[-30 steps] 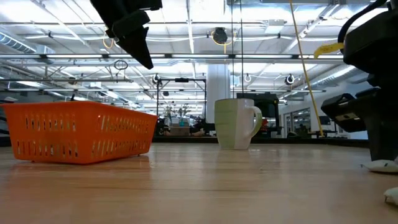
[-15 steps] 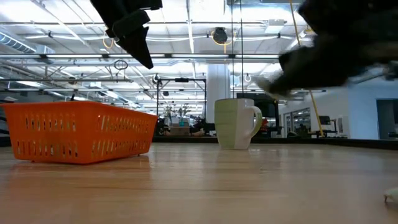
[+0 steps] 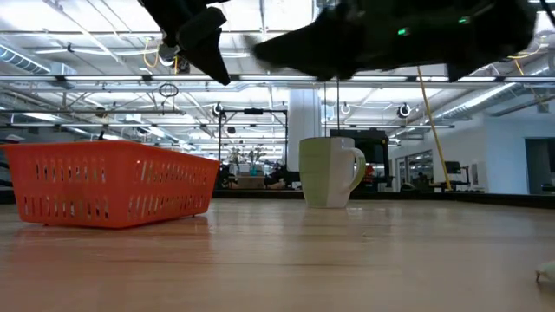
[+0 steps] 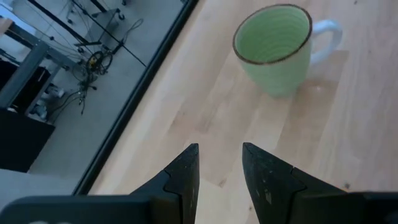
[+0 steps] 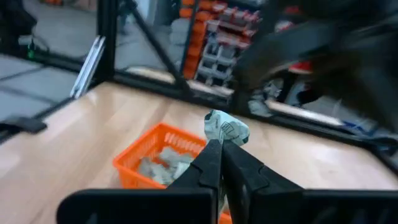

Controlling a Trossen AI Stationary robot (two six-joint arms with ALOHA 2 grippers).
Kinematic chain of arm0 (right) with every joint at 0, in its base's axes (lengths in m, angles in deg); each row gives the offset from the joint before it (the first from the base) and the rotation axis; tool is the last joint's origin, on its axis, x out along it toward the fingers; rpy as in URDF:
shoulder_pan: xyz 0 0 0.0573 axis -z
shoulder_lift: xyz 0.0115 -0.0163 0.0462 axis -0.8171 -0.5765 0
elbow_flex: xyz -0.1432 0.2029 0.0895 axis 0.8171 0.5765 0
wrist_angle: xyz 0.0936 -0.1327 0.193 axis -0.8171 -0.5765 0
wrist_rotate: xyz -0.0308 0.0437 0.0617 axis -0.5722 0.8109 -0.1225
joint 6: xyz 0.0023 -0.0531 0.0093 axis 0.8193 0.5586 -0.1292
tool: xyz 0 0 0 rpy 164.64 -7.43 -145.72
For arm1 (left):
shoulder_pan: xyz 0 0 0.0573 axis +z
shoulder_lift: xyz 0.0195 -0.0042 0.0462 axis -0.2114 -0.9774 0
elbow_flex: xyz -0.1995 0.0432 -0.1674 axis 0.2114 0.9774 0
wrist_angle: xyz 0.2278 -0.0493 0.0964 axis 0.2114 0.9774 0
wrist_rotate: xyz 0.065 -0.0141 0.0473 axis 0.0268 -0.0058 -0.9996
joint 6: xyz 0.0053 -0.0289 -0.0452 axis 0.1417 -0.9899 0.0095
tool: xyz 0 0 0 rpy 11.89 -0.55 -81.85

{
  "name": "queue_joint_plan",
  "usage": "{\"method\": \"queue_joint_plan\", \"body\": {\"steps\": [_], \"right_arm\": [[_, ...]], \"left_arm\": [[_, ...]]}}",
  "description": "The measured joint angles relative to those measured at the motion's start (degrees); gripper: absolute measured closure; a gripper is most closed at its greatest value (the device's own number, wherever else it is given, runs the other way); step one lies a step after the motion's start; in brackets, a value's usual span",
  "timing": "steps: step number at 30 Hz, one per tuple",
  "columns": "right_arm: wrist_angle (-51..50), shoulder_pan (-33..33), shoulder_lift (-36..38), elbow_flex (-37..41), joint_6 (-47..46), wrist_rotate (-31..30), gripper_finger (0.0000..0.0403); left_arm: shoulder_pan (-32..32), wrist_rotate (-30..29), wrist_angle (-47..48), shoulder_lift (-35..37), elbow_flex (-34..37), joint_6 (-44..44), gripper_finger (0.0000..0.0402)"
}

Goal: Pick and place Stevia / Truvia into bins
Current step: Put the light green stevia packet into the orange basket

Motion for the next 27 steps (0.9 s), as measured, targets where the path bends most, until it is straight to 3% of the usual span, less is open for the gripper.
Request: {"method": "queue_joint_plan", "body": {"steps": [7, 11, 21, 27], "right_arm": [[-4.01, 1.29, -16.07, -14.82, 4.11, 1.06, 0.0395], [-4.72, 1.95, -20.89, -21.13, 4.25, 1.05, 0.0383], [-16.49, 2.64, -20.53, -24.52, 4.32, 0.91, 0.0309], [-19.99, 0.63, -17.57, -24.35, 7.66, 0.84, 0.0290]], "left_arm": [[0.98, -0.25, 0.45, 0.00, 0.00, -0.44, 0.0273], [1.10, 0.26, 1.17, 0.00, 0.00, -0.47, 0.0273], [1.06, 0.76, 4.08, 0.00, 0.00, -0.86, 0.0273], [1.06, 0.97, 4.15, 0.00, 0.00, -0.87, 0.0273]]}}
